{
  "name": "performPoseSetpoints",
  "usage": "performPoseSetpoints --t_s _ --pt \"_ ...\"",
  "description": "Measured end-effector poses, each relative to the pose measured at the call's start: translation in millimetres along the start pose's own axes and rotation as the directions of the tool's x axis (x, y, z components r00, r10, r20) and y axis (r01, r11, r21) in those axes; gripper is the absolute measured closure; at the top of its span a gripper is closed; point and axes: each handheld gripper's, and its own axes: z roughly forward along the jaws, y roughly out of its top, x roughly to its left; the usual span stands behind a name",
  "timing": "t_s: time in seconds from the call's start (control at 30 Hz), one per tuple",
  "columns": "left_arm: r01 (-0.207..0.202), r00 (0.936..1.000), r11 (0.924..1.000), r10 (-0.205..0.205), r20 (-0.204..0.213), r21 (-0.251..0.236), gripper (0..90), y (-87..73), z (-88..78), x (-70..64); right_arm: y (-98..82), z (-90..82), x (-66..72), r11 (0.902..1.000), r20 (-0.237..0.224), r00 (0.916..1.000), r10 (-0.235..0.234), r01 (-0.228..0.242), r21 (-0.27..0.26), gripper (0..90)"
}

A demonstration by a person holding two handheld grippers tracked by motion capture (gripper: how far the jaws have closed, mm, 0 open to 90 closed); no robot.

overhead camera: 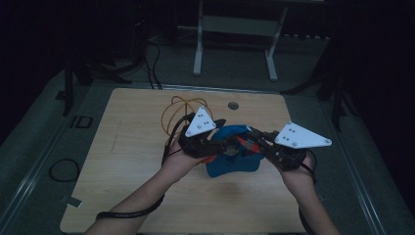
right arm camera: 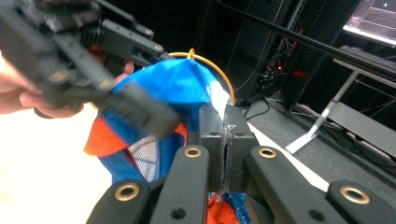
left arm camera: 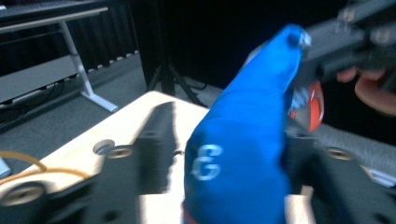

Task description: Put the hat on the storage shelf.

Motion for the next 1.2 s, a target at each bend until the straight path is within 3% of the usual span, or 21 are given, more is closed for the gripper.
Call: performPoseSetpoints --t_s 0.07,0.13,0.3,0.53,0.7,0.8,0.87,0.9,1.0,1.07,1.1,1.17,1.2 --pt "0.016 0.9999 0.9997 -0.016 -0.001 0.017 59.6 2.5 4.5 -0.6 -1.4 0.0 0.6 1.0 -0.007 0.9999 0.008 -0.008 0.002 88.6" --pt "0.0 0.9999 0.9988 0.001 -0.016 0.049 67.6 3.4 9.2 -3.4 -2.2 -0.4 2.2 1.0 -0.004 1.0 0.005 -0.005 0.006 88.7" --pt "-0.017 0.9992 0.9968 0.02 -0.034 0.078 86.4 3.7 18.1 -10.7 -6.1 1.7 5.8 0.9998 -0.012 0.9999 0.006 -0.006 0.019 88.6" --pt "-0.088 0.9936 0.9952 0.091 -0.067 0.043 88.8 9.9 20.0 -17.8 -12.7 -5.3 8.0 0.9993 0.003 0.9993 0.037 -0.036 -0.001 88.3" --pt "-0.166 0.9843 0.986 0.167 -0.058 0.016 88.9 15.3 17.4 -22.0 -17.0 -20.7 5.5 0.9972 -0.025 0.9973 0.069 -0.069 -0.029 82.3" --pt "-0.171 0.985 0.9851 0.171 -0.021 -0.016 88.9 16.6 14.6 -18.9 -17.1 -36.6 3.8 0.9941 -0.042 0.9956 0.084 -0.086 -0.066 76.6" --pt "-0.168 0.9858 0.9855 0.168 -0.01 -0.026 88.9 16.1 14.0 -16.6 -16.6 -47.8 3.0 0.9919 -0.026 0.9959 0.086 -0.088 -0.091 73.6" --pt "-0.16 0.9863 0.9858 0.162 0.03 -0.049 88.9 15.3 13.1 -14.4 -16.4 -53.9 1.9 0.9906 -0.018 0.9961 0.087 -0.088 -0.105 73.4" --pt "-0.19 0.9754 0.9782 0.198 0.098 -0.085 88.8 14.6 11.8 -13.8 -19.2 -64.5 -3.5 0.9928 0.042 0.9968 0.068 -0.063 -0.102 73.4" --pt "-0.214 0.9672 0.9729 0.224 0.12 -0.087 88.8 15.6 11.1 -15.0 -26.4 -65.7 -11.9 0.9914 0.044 0.9942 0.099 -0.095 -0.091 73.4" --pt "-0.225 0.959 0.9687 0.239 0.152 -0.104 88.8 15.7 10.5 -15.0 -29.2 -65.5 -14.3 0.9908 0.047 0.9929 0.109 -0.105 -0.085 73.3" --pt "-0.243 0.9517 0.9632 0.26 0.164 -0.115 88.8 15.9 9.2 -15.6 -37.4 -63.8 -18.4 0.9864 0.023 0.9888 0.147 -0.145 -0.078 72.8" --pt "-0.244 0.9424 0.9597 0.269 0.199 -0.139 88.7 15.3 8.3 -14.5 -41.0 -62.1 -18.7 0.985 0.008 0.9872 0.159 -0.158 -0.069 71.5"
